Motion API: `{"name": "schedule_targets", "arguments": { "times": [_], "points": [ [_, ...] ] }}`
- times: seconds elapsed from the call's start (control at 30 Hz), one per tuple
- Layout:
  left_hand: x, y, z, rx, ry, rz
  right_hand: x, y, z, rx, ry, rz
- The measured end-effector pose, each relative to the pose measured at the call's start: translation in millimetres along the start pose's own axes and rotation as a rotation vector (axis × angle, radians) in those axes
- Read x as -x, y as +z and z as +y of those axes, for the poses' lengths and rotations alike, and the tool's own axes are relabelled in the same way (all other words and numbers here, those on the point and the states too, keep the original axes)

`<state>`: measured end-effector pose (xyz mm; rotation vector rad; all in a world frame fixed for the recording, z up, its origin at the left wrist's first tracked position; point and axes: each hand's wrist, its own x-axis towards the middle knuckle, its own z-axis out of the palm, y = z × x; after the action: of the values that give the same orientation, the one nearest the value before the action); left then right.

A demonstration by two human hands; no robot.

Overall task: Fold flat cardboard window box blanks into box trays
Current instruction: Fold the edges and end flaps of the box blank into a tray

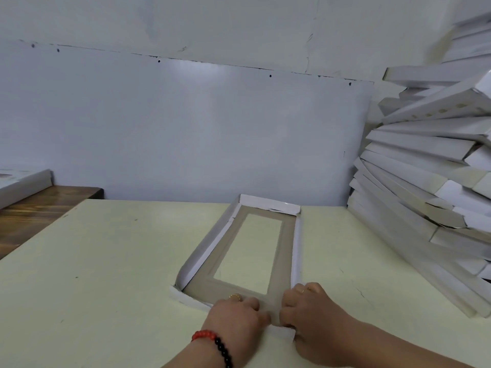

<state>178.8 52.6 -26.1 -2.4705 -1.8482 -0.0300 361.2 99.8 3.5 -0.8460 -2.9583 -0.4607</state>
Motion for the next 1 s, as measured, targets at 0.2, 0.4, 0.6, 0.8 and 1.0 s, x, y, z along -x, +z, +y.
{"name": "schedule_targets", "arguments": {
  "times": [0.2, 0.4, 0.6, 0.8, 1.0],
  "points": [
    [-1, -8, 23, 0.08, 0.033, -0.052, -3, 6, 0, -0.167, 0.115, -0.099],
    [18, -20, -8, -0.05, 0.007, 0.085, 18, 23, 17, -0.252, 0.218, -0.152],
    [49, -3, -40, 0.016, -0.017, 0.272, 37, 32, 39, -0.165, 0.209, 0.017],
    [52, 0, -42, 0.02, 0.047, 0.432, 42, 31, 34, -0.115, 0.228, -0.039],
    [55, 0, -45, 0.304, -0.412, 0.174, 43, 30, 17, -0.373, 0.535, 0.093]
  ]
}}
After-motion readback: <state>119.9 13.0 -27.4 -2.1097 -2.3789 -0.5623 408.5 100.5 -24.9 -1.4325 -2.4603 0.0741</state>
